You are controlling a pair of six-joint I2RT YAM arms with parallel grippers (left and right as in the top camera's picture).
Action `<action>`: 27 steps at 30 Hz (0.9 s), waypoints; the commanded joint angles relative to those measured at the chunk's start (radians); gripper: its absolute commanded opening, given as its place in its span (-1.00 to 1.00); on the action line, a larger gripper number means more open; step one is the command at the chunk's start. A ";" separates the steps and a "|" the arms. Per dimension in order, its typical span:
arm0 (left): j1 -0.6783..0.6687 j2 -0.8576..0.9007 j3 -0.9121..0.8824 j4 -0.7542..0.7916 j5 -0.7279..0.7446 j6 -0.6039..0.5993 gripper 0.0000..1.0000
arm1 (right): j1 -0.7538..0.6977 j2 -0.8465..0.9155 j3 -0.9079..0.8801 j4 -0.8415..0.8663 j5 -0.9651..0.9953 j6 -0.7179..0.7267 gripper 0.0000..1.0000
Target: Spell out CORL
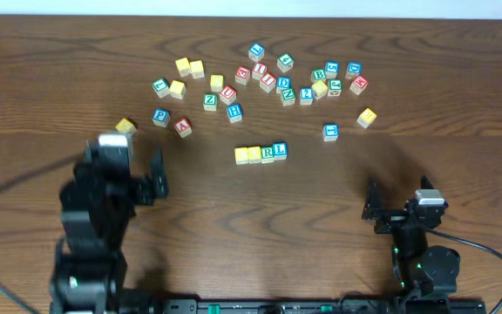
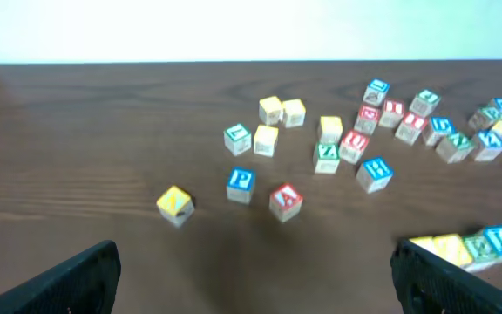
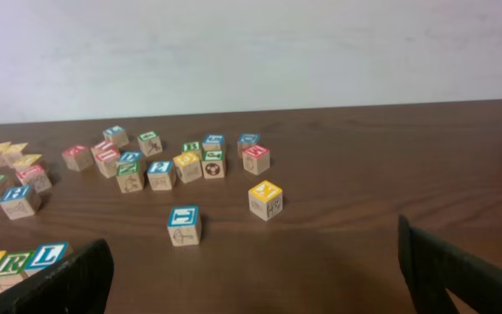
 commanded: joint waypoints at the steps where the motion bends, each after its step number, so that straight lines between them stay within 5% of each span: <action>1: 0.006 -0.187 -0.154 0.071 0.015 0.066 0.95 | 0.012 -0.005 -0.003 -0.003 -0.003 -0.008 0.98; 11: 0.006 -0.510 -0.443 0.172 0.013 0.099 0.95 | 0.012 -0.005 -0.003 -0.003 -0.003 -0.008 0.98; 27: 0.005 -0.563 -0.560 0.241 -0.047 0.113 0.96 | 0.012 -0.005 -0.003 -0.003 -0.003 -0.008 0.99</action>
